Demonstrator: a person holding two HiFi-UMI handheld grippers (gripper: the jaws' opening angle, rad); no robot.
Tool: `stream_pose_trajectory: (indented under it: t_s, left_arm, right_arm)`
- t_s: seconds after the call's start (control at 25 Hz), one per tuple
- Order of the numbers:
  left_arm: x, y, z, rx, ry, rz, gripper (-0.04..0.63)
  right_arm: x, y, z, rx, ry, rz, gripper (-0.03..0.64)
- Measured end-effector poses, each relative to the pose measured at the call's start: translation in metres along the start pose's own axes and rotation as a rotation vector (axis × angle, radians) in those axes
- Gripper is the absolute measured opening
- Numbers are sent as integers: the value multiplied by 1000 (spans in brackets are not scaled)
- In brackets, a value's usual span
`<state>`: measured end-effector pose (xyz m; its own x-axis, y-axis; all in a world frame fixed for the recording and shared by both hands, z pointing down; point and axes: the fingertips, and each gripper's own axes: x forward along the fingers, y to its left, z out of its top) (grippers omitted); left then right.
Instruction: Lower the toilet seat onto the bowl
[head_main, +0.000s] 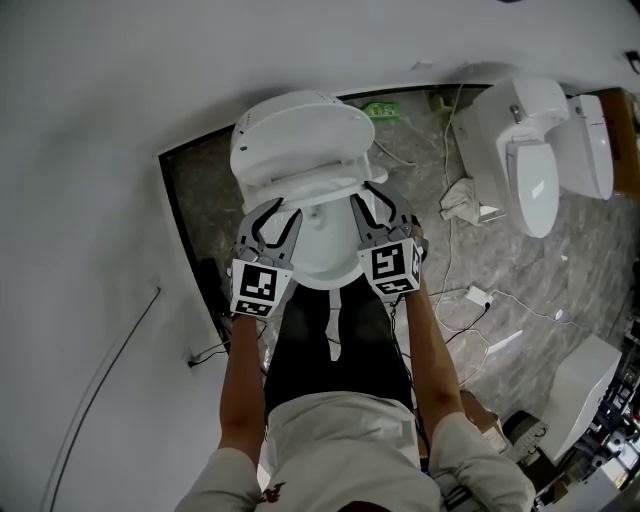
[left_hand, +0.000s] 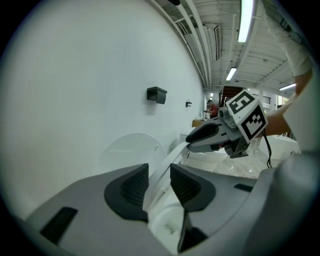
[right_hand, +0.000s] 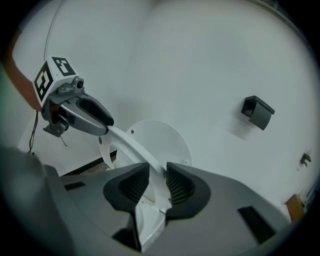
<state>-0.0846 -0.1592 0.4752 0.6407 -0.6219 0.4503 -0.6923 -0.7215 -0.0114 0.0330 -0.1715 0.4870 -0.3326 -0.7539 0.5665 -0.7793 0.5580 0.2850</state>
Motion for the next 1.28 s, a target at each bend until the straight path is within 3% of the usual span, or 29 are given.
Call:
stream_pose_trajectory:
  t_s: [0.48,1.28]
  left_arm:
    - [-15,-29,-15,-16,15,-3,150]
    - [-36,-80,-53,-49,61,33,166]
  right_arm:
    - [-24,17,-20,1,15,23,123]
    - [-58,52,-65,-70,39,141,135]
